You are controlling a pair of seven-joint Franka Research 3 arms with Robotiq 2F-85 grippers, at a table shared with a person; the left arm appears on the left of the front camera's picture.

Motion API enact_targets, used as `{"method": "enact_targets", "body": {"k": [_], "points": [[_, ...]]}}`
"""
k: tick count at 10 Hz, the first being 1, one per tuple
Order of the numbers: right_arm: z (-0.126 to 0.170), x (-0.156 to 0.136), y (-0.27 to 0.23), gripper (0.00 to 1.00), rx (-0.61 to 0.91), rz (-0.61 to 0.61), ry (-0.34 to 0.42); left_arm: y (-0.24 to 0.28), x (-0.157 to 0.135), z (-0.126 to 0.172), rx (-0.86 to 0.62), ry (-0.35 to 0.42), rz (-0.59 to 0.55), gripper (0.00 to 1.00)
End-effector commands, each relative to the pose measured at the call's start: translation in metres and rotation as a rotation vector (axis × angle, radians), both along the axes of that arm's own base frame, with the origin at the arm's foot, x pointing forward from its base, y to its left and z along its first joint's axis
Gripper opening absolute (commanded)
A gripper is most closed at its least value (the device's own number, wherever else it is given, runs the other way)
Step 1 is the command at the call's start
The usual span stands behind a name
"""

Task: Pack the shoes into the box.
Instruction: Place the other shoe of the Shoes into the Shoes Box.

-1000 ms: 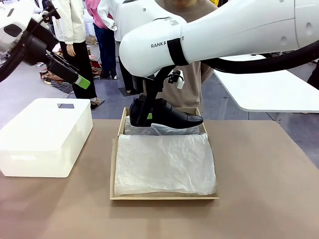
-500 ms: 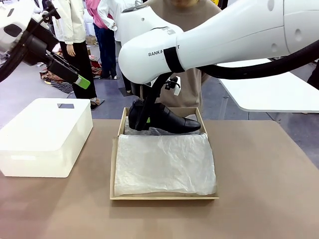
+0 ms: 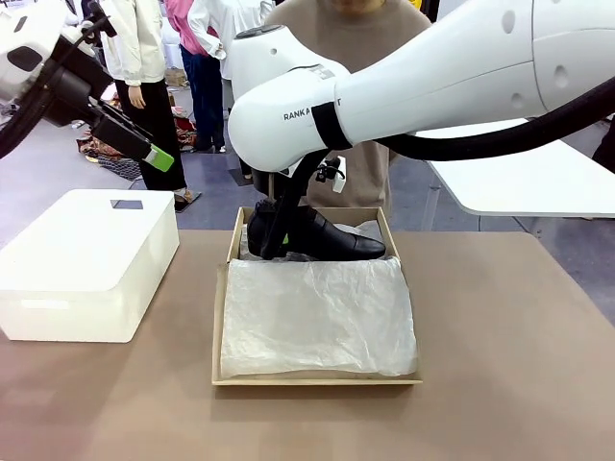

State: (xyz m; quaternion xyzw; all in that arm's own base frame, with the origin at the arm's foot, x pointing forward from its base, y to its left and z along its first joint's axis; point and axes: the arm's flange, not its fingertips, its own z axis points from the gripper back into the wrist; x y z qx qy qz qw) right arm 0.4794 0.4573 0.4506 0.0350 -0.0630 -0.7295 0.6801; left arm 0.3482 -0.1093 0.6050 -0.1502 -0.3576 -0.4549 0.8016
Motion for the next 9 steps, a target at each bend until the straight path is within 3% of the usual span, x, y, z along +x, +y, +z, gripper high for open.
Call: {"method": "enact_targets", "body": {"k": [1,9], "points": [[-0.005,-0.005,-0.001,0.0,0.009,0.0,-0.038,0.0,0.0,0.0,-0.013,0.003,-0.014,1.0],[-0.026,-0.01,0.005,0.0,-0.027,0.092,-0.031,0.0,0.0,0.0,-0.013,0.003,-0.014,1.0]]}}
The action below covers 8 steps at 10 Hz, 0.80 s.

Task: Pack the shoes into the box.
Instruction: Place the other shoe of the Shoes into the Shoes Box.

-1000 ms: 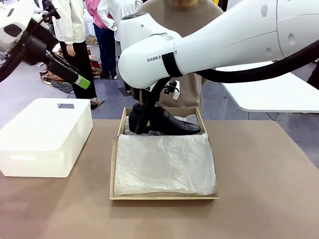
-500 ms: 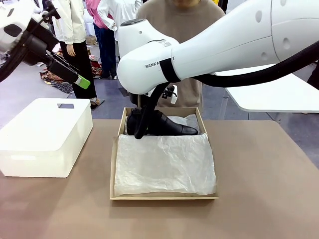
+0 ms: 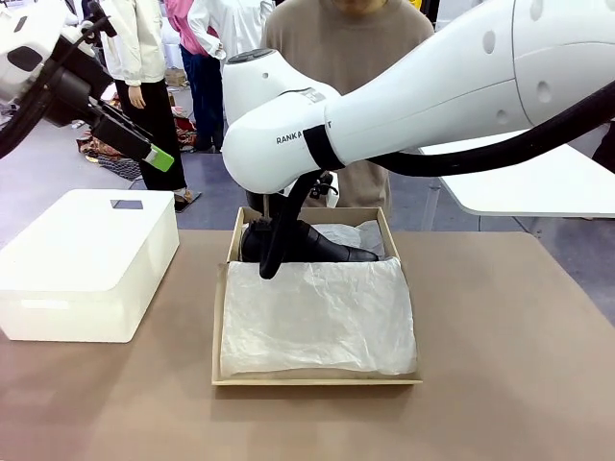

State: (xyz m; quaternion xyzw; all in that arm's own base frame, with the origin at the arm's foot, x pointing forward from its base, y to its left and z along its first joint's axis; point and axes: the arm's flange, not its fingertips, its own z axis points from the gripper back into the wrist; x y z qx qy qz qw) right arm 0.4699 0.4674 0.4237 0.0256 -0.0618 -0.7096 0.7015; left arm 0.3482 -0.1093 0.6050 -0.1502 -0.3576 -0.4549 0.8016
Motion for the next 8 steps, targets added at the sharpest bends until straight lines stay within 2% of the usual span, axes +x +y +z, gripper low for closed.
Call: {"method": "enact_targets", "body": {"k": [1,3,6,8], "points": [[0.001,0.0,-0.005,0.05,-0.014,0.039,-0.049,0.0,0.0,0.0,-0.013,0.003,-0.014,1.0],[0.008,0.001,-0.006,0.43,-0.005,0.024,-0.044,0.0,0.0,0.0,-0.013,0.003,-0.014,1.0],[0.043,0.01,-0.012,0.99,0.034,-0.005,-0.047,0.0,0.0,0.0,-0.013,0.003,-0.014,1.0],[0.059,0.011,-0.012,1.0,0.037,-0.007,-0.046,0.0,0.0,0.0,-0.013,0.003,-0.014,1.0]]}}
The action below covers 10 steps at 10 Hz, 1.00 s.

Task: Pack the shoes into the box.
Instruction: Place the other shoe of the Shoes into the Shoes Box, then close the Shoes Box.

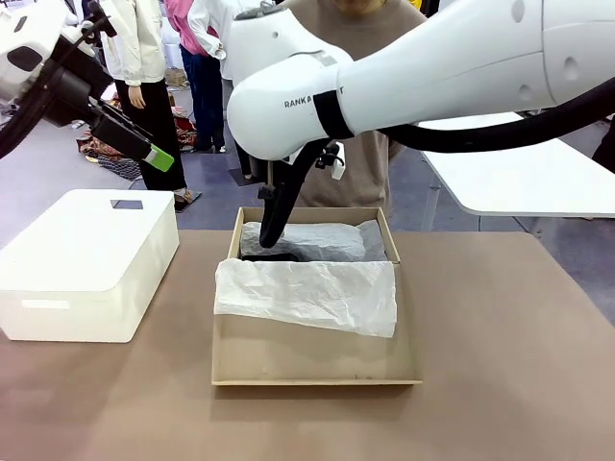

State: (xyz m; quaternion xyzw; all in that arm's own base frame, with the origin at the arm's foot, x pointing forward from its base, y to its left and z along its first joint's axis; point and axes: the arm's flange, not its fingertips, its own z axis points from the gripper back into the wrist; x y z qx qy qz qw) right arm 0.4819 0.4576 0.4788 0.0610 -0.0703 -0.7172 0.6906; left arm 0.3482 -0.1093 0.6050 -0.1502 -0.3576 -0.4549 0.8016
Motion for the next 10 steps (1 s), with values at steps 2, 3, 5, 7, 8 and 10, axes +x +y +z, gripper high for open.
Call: {"method": "enact_targets", "body": {"k": [2,3,5,7,8,10], "points": [[0.008,-0.002,-0.001,1.0,0.0,0.018,0.033,0.0,0.0,0.0,-0.013,0.003,-0.014,1.0],[0.009,-0.004,-0.001,1.0,-0.013,0.011,0.038,0.0,0.0,0.0,-0.013,0.003,-0.014,1.0],[0.008,-0.001,0.0,1.0,-0.001,-0.003,0.003,0.0,0.0,0.0,-0.013,0.003,-0.014,1.0],[0.008,-0.001,0.0,1.0,-0.001,-0.003,0.003,0.0,0.0,0.0,-0.013,0.003,-0.014,1.0],[0.008,-0.001,0.0,1.0,-0.001,-0.003,0.003,0.0,0.0,0.0,-0.013,0.003,-0.014,1.0],[0.019,-0.008,-0.007,1.0,-0.006,0.079,0.025,0.0,0.0,0.0,-0.013,0.003,-0.014,1.0]]}}
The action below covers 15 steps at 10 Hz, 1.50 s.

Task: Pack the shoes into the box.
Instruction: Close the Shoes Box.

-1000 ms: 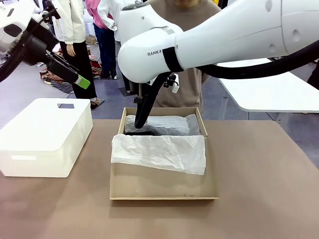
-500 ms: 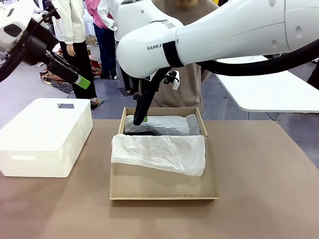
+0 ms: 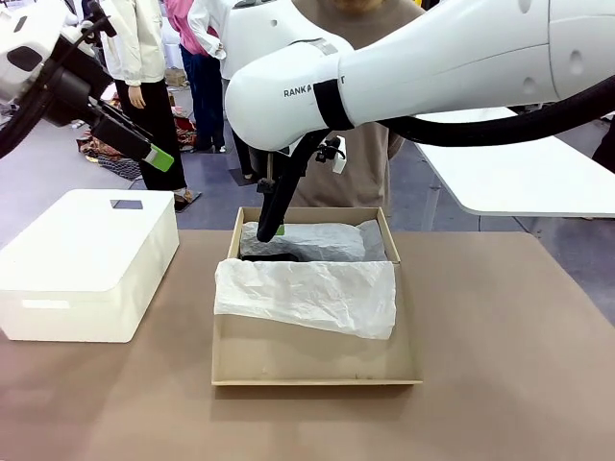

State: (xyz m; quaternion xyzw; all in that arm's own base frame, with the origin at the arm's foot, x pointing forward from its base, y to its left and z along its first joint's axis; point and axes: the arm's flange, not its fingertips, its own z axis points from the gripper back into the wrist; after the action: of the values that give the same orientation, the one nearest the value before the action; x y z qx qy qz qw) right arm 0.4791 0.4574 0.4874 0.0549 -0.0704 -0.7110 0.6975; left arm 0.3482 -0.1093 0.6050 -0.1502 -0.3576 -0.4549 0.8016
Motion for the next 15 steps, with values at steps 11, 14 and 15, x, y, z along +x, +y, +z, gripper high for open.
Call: {"method": "enact_targets", "body": {"k": [11,14,15], "points": [[0.097,-0.037,-0.151,1.0,-0.222,1.43,0.126,0.0,0.0,0.0,-0.013,0.003,-0.014,1.0],[0.09,-0.041,-0.159,1.0,-0.142,1.455,0.142,0.0,0.0,0.0,-0.013,0.003,-0.014,1.0],[0.099,-0.034,-0.148,1.0,-0.22,1.528,0.152,0.0,0.0,0.0,-0.013,0.003,-0.014,1.0]]}}
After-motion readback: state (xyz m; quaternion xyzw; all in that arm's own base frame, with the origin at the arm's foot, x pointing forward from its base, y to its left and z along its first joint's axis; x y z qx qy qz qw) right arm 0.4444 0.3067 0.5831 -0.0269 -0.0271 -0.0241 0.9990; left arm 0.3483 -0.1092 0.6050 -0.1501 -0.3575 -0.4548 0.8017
